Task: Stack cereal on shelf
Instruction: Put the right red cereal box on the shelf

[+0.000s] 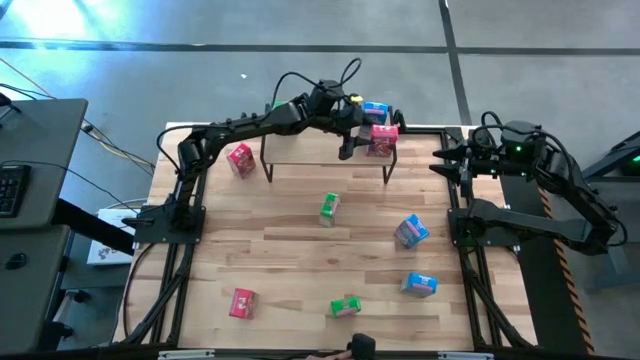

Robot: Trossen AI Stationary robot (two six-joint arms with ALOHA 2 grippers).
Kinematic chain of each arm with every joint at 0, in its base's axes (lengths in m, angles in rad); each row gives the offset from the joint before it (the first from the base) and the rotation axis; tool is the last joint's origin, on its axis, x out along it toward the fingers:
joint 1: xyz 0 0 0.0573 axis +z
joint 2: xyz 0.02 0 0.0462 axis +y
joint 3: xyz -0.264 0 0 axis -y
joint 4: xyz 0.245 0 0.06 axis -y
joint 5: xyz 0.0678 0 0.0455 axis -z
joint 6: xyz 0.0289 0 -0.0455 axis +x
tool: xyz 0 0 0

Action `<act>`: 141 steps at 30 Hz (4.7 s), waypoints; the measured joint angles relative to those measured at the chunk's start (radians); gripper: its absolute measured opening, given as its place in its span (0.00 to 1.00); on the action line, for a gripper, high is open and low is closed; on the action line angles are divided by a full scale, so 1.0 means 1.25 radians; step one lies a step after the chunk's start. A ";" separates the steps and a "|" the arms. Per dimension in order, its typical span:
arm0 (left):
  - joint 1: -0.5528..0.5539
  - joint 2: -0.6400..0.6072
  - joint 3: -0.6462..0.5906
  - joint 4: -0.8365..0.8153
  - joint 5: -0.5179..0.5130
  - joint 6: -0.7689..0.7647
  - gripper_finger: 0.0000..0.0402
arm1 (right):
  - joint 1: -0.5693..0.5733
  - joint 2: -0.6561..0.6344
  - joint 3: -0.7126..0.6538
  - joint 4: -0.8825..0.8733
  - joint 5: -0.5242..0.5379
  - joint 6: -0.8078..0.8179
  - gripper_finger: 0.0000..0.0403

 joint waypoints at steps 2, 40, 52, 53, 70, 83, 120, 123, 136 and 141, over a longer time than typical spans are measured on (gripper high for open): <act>0.001 0.000 0.000 0.003 0.000 0.000 0.57 | 0.000 0.000 0.000 0.000 0.000 0.000 0.54; 0.018 -0.044 0.000 -0.070 0.051 -0.026 0.44 | 0.000 0.000 0.000 0.000 0.000 0.000 0.54; 0.058 -0.146 0.000 -0.278 0.065 0.084 0.44 | 0.000 0.000 0.000 -0.002 0.000 0.000 0.54; 0.065 -0.156 0.000 -0.296 0.065 0.087 0.44 | 0.000 0.000 0.000 -0.002 0.000 0.000 0.54; 0.201 -0.212 -0.002 -0.397 0.103 0.083 0.44 | 0.000 0.000 0.000 -0.002 0.000 0.000 0.54; 0.228 -0.211 -0.105 -0.233 0.117 0.026 0.44 | 0.000 0.000 0.000 -0.002 0.000 0.000 0.54; 0.215 -0.183 -0.106 -0.282 0.037 0.090 0.44 | 0.000 0.000 0.000 -0.003 0.000 0.000 0.54; 0.214 -0.183 -0.106 -0.280 0.035 0.090 0.44 | 0.000 0.000 0.000 -0.002 0.000 0.000 0.54; 0.217 -0.183 -0.106 -0.305 0.026 0.083 0.44 | 0.000 0.000 0.000 -0.003 0.000 0.000 0.54; 0.221 -0.183 -0.106 -0.308 0.026 0.076 0.46 | 0.000 0.000 0.000 -0.003 0.000 0.000 0.54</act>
